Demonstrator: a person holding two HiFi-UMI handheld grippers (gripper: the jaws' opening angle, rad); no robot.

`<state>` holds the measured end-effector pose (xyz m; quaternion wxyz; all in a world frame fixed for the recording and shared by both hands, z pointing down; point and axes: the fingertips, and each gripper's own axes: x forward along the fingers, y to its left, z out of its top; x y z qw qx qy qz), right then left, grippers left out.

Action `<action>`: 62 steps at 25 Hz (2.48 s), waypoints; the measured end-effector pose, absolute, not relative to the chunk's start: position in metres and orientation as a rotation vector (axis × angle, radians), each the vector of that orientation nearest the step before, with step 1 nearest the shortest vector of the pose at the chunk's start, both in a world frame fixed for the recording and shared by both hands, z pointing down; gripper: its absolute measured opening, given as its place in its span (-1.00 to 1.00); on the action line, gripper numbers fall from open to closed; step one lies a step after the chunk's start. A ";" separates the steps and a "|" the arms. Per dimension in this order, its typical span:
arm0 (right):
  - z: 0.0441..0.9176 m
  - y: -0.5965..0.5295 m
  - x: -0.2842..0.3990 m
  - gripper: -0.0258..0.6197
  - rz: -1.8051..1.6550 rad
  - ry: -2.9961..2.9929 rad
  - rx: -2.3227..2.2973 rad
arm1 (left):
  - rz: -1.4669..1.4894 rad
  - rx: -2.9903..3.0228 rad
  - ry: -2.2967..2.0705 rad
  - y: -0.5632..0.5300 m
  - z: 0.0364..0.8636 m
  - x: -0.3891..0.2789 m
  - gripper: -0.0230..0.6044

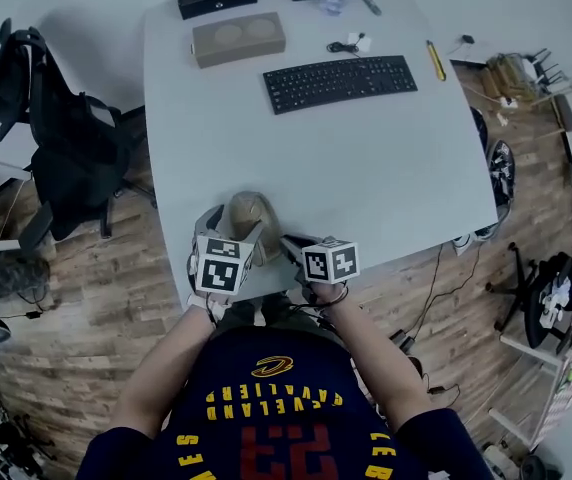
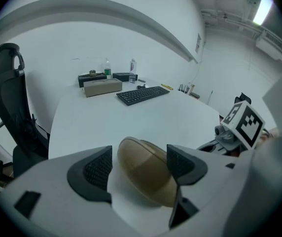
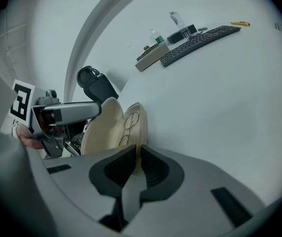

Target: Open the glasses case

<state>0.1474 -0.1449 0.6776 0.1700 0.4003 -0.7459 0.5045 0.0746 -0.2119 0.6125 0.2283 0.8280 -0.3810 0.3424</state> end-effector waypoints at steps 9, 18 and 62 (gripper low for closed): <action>0.679 -0.144 0.149 -0.78 1.405 -2.084 1.195 | 0.896 2.268 -0.996 -0.200 0.607 0.049 0.16; 0.677 -0.143 0.158 -0.78 1.367 -2.062 1.230 | 0.885 2.224 -0.985 -0.183 0.616 0.028 -0.15; 0.681 -0.141 0.153 -0.78 1.419 -2.042 1.272 | 0.881 2.085 -0.975 -0.172 0.665 -0.014 -0.15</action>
